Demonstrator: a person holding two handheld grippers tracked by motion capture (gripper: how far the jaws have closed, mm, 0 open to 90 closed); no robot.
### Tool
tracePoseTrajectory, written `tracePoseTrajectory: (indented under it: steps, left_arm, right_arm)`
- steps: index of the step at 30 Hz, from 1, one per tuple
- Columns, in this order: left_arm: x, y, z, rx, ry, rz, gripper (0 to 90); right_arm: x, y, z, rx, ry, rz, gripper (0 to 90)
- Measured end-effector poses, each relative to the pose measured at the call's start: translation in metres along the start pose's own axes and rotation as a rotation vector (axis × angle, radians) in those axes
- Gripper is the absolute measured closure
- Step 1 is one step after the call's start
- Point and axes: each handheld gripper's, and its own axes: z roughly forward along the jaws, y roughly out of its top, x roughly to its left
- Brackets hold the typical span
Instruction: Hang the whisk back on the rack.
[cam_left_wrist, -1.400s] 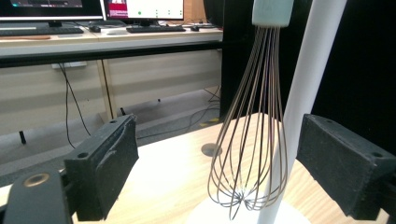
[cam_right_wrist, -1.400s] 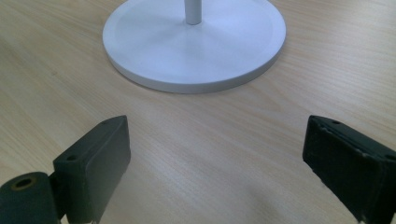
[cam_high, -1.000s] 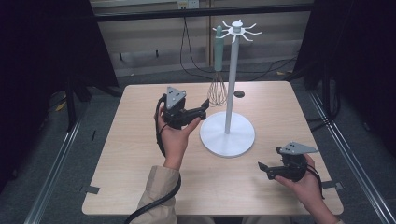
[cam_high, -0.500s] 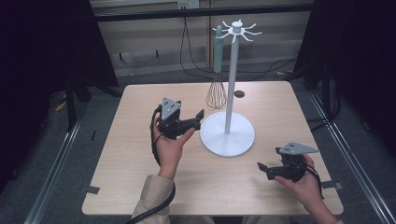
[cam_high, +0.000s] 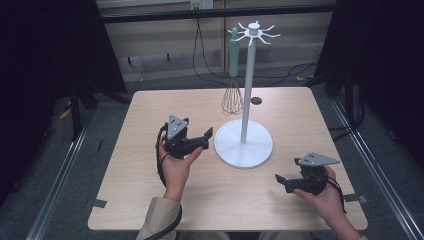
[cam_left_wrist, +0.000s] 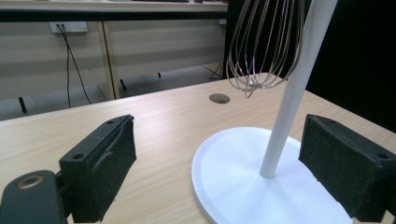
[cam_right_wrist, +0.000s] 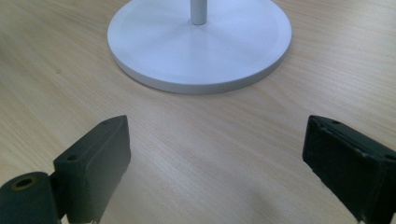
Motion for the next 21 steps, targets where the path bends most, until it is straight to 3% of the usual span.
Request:
tracePoseTrajectory:
  steps: [2,4,11,21]
  left_arm:
    - [0.002,-0.003,-0.002,0.014,0.004,0.007,10.5]
    - [0.003,-0.006,-0.003,0.002,0.006,-0.012,10.5]
    - [0.010,-0.014,-0.010,0.020,0.004,0.016,10.4]
    - [0.009,-0.020,-0.010,0.014,-0.004,-0.008,9.5]
  right_arm:
    - [0.000,0.000,0.000,0.000,-0.002,-0.002,7.4]
    - [0.000,0.000,0.000,-0.001,-0.002,-0.003,7.5]
    - [0.001,0.001,0.000,-0.006,-0.001,-0.006,7.5]
    - [0.003,0.001,0.000,-0.008,0.005,-0.014,7.5]
